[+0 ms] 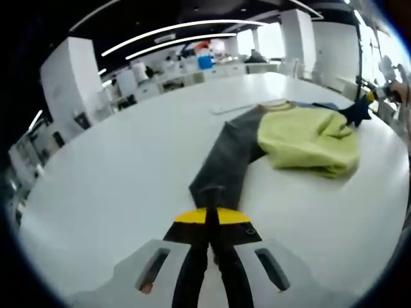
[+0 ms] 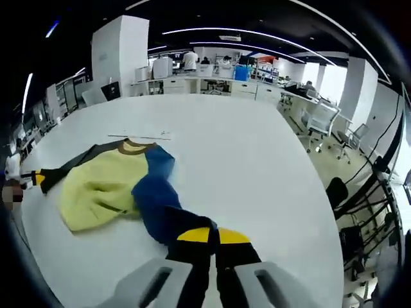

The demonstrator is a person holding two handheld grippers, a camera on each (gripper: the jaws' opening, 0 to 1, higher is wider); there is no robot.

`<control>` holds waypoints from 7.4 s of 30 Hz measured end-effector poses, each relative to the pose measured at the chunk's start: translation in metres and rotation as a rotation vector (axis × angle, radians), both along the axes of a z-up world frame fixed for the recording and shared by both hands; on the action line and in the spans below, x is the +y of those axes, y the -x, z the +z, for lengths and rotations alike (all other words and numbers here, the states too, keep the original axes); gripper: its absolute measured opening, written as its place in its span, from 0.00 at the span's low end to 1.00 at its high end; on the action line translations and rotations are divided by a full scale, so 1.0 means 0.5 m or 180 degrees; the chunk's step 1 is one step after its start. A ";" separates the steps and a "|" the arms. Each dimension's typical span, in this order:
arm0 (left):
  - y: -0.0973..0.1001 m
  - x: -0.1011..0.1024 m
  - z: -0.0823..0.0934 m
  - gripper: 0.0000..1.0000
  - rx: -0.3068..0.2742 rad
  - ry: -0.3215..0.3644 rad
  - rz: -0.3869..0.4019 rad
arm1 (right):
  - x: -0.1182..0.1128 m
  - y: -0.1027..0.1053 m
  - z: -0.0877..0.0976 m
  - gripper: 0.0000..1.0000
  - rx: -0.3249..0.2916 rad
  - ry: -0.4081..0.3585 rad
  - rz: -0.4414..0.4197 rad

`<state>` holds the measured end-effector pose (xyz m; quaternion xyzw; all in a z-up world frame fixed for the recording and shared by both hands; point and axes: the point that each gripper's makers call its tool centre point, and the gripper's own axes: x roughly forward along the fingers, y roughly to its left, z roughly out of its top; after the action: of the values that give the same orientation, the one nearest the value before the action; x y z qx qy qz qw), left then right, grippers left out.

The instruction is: Fold the garment on the visible template until the final outline fits inside the template.

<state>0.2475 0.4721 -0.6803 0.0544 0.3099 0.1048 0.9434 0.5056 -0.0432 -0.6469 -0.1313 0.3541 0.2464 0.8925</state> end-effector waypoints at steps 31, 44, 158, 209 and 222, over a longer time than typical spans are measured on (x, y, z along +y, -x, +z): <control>0.031 0.064 0.014 0.00 -0.0018 -0.0049 0.0344 | -0.152 -0.057 -0.057 0.00 0.0177 0.0605 -0.0379; 0.043 0.092 0.016 0.00 0.0029 -0.0117 0.0476 | -0.198 -0.087 -0.066 0.00 0.0148 0.1019 -0.0289; 0.051 -0.246 0.079 0.96 -0.0177 0.0462 -0.0802 | 0.605 0.380 -0.129 0.32 0.0005 -0.0081 0.3564; -0.003 -0.295 0.034 0.86 -0.0074 0.0504 -0.1191 | 0.621 0.181 0.006 0.00 -0.0069 -0.0517 0.2898; -0.043 -0.320 0.032 0.77 -0.0189 0.0569 -0.1341 | 0.616 0.112 -0.034 0.00 0.0174 -0.0667 0.2565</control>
<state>0.2691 0.3122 -0.6643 0.0310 0.2718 -0.1208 0.9542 0.4499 0.2649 -0.6639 -0.1612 0.2709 0.6142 0.7235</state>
